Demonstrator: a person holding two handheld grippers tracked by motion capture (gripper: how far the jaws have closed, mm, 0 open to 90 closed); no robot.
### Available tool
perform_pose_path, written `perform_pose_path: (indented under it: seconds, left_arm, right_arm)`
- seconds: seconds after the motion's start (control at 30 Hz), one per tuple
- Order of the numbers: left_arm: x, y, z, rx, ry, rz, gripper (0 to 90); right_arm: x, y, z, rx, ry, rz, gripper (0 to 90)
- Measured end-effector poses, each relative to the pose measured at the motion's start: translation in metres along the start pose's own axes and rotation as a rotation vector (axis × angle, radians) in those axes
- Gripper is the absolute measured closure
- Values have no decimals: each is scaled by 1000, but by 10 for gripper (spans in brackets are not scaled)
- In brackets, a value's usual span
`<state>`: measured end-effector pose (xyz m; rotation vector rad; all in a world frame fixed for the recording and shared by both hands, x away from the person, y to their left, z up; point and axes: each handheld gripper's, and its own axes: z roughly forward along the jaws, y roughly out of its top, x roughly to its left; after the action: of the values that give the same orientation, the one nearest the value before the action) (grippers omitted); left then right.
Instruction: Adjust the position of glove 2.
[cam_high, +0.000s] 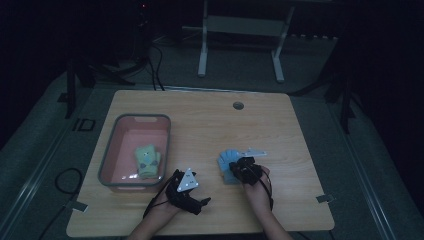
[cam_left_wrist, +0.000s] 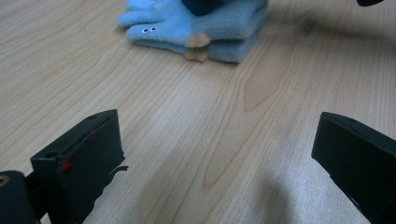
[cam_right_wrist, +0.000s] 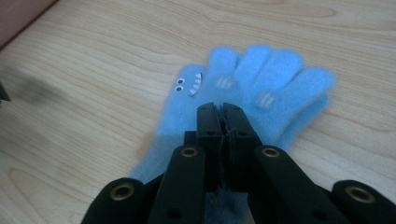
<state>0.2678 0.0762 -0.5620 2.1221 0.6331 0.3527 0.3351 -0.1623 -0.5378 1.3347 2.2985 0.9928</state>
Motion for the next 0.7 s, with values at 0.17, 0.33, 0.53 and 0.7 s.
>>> perform_pose_path:
  seconds: [0.17,0.33,0.53,0.7]
  left_arm:
    - [-1,1,0,1,-1,4,24]
    - [-2,4,-1,-24,21,17,24]
    - [-8,9,0,5,-39,25,46]
    - [-14,15,3,7,-95,14,37]
  right_arm:
    - [0,-1,1,3,6,-8,850]
    - [0,3,-7,-14,24,-17,722]
    - [-8,9,-24,-65,71,-59,616]
    - [-19,10,-31,-85,123,-69,388]
